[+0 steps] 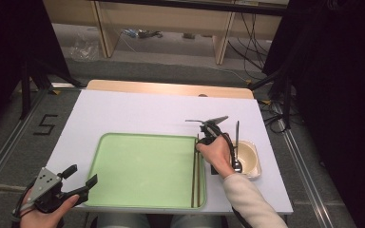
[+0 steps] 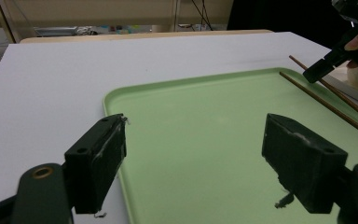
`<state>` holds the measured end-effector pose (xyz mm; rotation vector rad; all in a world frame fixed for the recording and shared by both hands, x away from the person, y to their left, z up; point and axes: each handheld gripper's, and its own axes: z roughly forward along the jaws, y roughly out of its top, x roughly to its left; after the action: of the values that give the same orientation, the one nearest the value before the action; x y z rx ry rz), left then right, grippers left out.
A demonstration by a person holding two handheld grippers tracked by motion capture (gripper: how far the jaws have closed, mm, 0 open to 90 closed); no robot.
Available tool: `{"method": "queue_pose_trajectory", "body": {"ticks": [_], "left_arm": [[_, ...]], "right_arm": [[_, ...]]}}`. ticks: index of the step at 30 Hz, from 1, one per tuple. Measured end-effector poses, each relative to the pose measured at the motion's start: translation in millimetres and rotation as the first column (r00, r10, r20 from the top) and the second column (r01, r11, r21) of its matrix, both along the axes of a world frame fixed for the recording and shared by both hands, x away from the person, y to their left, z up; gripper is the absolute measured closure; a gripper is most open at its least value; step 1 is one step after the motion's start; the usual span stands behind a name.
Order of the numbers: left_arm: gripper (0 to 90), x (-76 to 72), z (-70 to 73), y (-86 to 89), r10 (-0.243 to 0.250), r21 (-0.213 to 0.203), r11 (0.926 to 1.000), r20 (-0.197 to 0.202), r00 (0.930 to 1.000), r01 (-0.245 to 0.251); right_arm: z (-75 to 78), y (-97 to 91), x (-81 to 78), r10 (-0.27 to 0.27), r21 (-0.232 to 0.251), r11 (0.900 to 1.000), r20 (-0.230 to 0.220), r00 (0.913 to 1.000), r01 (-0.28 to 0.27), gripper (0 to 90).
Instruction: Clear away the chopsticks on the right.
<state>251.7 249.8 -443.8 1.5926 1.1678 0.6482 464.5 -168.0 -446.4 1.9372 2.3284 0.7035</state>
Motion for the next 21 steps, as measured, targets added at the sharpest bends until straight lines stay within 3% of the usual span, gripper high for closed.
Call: {"method": "queue_pose_trajectory", "body": {"ticks": [2,4,5,6,7,8,9,10,13,15,18,19,20,21], "left_arm": [[21.3,0.0,0.0,-0.1,0.000,0.001,1.0000,0.000,1.0000,0.000],[21.3,0.0,-0.1,0.0,0.000,-0.001,1.0000,0.000,1.0000,0.000],[21.3,-0.1,0.0,0.1,0.000,-0.001,1.0000,0.000,1.0000,0.000],[21.3,-0.1,0.0,0.0,0.000,-0.001,1.0000,0.000,1.0000,0.000],[21.3,0.0,-0.1,0.0,-0.001,0.000,1.0000,0.000,1.0000,0.001],[21.3,0.0,-0.1,-0.1,-0.001,0.001,1.0000,0.000,1.0000,0.001],[21.3,0.1,-0.1,-0.3,-0.001,-0.001,1.0000,0.001,1.0000,0.001],[21.3,0.1,-0.1,-0.4,-0.001,-0.001,1.0000,0.000,1.0000,0.001],[21.3,0.1,-0.1,-0.3,0.000,0.000,1.0000,0.000,1.0000,0.000],[21.3,0.1,-0.1,-0.3,0.000,-0.001,1.0000,0.001,1.0000,0.000],[21.3,0.5,-0.3,-0.5,0.002,-0.002,1.0000,-0.002,1.0000,-0.002],[21.3,0.4,-0.3,-0.6,0.001,-0.001,1.0000,-0.002,1.0000,-0.001],[21.3,0.1,-0.1,-0.8,0.001,0.000,1.0000,-0.002,1.0000,-0.001],[21.3,0.1,-0.1,-0.9,0.002,-0.001,1.0000,-0.002,1.0000,-0.002]], "right_arm": [[3.4,4.0,-2.1,-0.076,0.006,0.9970,-0.077,0.9942,0.077,83.0],[2.5,3.1,-1.6,-0.073,0.009,0.9972,-0.085,0.9937,0.074,82.8],[0.7,0.9,-0.4,-0.048,-0.012,0.9988,-0.050,0.9976,0.048,82.8],[-1.3,-0.7,0.3,-0.026,-0.004,0.9997,-0.037,0.9990,0.026,82.5],[-0.5,0.4,-0.2,-0.043,-0.006,0.9991,-0.052,0.9978,0.042,82.4],[-3.4,-3.1,2.0,0.007,-0.017,0.9998,-0.034,0.9994,-0.008,82.1],[-4.0,-1.1,1.9,-0.015,-0.017,0.9997,-0.039,0.9991,0.015,82.0],[-5.6,-2.3,3.2,0.016,-0.021,0.9996,-0.021,0.9996,-0.017,81.9],[-2.1,1.9,1.0,-0.032,-0.024,0.9992,-0.085,0.9959,0.030,81.8],[-4.5,0.9,2.9,-0.006,-0.036,0.9994,-0.052,0.9986,0.005,81.6],[-4.8,3.1,2.2,-0.014,-0.036,0.9993,-0.092,0.9956,0.011,81.3],[-6.3,1.5,3.2,0.016,-0.051,0.9985,-0.064,0.9978,-0.019,81.2],[-5.6,4.9,2.2,-0.017,-0.047,0.9988,-0.092,0.9956,0.013,81.1],[-5.4,5.5,1.9,-0.013,-0.053,0.9986,-0.106,0.9943,0.007,81.1]]}}
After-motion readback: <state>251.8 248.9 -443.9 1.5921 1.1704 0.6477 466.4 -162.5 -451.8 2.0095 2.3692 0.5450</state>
